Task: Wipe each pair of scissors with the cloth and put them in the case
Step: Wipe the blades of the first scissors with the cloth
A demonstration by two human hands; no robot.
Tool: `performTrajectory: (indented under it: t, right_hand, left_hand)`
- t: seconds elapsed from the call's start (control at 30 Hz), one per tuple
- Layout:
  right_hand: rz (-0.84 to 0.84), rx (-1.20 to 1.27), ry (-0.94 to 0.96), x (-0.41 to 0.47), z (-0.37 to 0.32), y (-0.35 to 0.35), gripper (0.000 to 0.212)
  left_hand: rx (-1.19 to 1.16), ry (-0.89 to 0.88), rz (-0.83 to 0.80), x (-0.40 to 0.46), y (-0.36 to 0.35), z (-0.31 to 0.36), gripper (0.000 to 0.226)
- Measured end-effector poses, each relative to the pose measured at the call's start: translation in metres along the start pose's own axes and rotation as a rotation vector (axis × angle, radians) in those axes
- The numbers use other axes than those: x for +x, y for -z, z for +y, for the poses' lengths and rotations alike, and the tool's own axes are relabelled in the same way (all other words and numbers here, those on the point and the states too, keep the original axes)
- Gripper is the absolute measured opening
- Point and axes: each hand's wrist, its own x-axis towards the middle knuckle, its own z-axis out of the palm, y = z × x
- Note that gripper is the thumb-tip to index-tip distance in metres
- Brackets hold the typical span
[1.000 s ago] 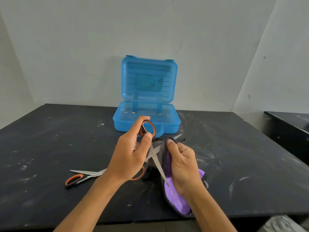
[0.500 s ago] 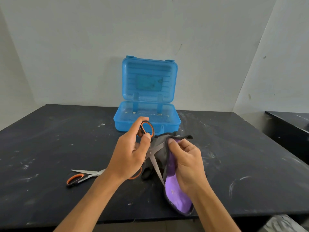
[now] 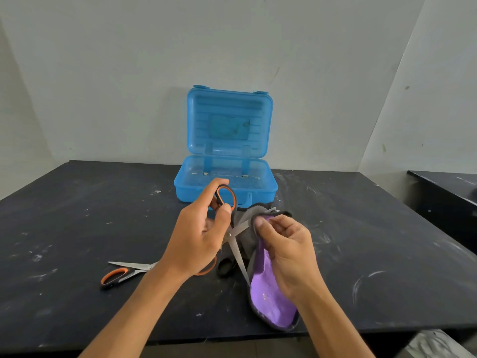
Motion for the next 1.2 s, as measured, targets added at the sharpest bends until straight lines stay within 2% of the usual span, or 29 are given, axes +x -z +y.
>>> performTrajectory:
  t: [0.17,0.3,0.8,0.87,0.93,1.07,1.2]
  right_hand:
    - [0.057,-0.014,-0.002,0.002,-0.001,0.002,0.025]
    - [0.108,0.083,-0.042,0.007,-0.004,0.004,0.019]
    - [0.269,0.365,-0.15,0.005,-0.007,-0.002,0.027]
    - [0.219,0.38,-0.148,0.004,-0.01,-0.001,0.023]
    - [0.129,0.26,-0.129,0.001,-0.01,-0.002,0.014]
    - [-0.005,0.123,-0.1,-0.003,-0.008,-0.005,0.035]
    - [-0.013,0.091,-0.101,-0.002,-0.008,-0.003,0.03]
  left_hand:
    - [0.003,-0.011,0.003,0.002,0.0,0.0,0.034]
    - [0.005,-0.008,0.0,-0.001,0.002,0.001,0.034]
    - [0.0,0.03,-0.004,0.002,-0.001,0.002,0.035]
    - [-0.012,0.038,0.004,0.002,0.0,0.003,0.035]
    - [-0.023,0.044,0.015,0.003,0.001,0.004,0.034]
    - [-0.028,0.034,0.018,0.005,0.001,0.006,0.034]
    - [-0.03,0.032,0.003,0.005,0.002,0.006,0.034]
